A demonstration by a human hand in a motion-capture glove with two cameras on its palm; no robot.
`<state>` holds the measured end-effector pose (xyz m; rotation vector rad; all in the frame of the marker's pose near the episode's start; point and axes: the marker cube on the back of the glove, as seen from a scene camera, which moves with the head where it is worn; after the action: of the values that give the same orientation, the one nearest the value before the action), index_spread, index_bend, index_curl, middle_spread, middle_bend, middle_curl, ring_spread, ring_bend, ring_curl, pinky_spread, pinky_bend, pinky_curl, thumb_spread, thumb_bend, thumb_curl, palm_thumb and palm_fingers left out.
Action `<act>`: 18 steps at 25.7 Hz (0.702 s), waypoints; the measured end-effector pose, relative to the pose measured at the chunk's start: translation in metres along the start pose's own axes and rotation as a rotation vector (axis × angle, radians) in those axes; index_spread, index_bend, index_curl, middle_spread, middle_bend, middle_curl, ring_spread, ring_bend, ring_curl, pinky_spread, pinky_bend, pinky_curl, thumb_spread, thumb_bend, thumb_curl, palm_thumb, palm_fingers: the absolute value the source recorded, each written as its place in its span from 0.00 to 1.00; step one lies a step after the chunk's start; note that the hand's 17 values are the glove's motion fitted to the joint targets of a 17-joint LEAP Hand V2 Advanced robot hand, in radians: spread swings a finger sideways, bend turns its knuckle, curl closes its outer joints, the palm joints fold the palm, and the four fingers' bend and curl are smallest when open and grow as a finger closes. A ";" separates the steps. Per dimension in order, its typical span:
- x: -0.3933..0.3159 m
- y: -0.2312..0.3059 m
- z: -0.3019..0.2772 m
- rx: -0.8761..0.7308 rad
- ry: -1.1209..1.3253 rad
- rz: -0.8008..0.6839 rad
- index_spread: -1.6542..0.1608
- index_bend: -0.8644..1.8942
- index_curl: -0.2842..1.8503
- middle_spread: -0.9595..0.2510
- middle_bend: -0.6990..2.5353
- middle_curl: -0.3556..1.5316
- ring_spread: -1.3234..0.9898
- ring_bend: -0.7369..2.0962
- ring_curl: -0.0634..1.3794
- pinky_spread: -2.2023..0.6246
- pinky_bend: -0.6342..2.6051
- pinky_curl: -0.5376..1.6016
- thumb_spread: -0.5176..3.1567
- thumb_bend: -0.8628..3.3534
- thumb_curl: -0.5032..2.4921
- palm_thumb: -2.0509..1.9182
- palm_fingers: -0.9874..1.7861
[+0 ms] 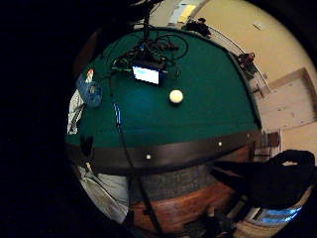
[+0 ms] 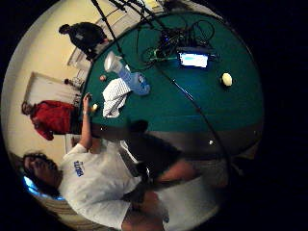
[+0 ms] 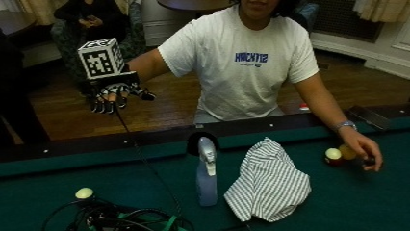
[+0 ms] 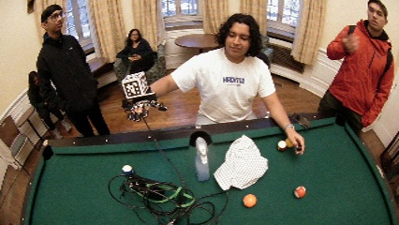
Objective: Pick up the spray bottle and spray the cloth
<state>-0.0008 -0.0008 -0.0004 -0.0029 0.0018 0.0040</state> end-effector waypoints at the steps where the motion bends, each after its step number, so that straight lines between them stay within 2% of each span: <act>1: 0.000 -0.001 0.000 0.002 0.000 0.000 0.80 0.37 0.15 0.77 0.29 0.22 0.56 0.34 0.07 0.81 0.32 0.29 0.25 0.23 0.19 0.56 0.47; 8: -0.004 -0.005 0.000 0.010 0.001 -0.001 0.73 0.37 0.19 0.76 0.29 0.25 0.56 0.35 0.12 0.84 0.33 0.34 0.33 0.22 0.21 0.57 0.45; 18: -0.003 0.005 0.001 0.004 -0.001 -0.008 0.70 0.37 0.21 0.76 0.29 0.29 0.55 0.35 0.15 0.85 0.33 0.36 0.38 0.20 0.23 0.58 0.45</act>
<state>-0.0038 0.0041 0.0007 0.0011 0.0012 -0.0036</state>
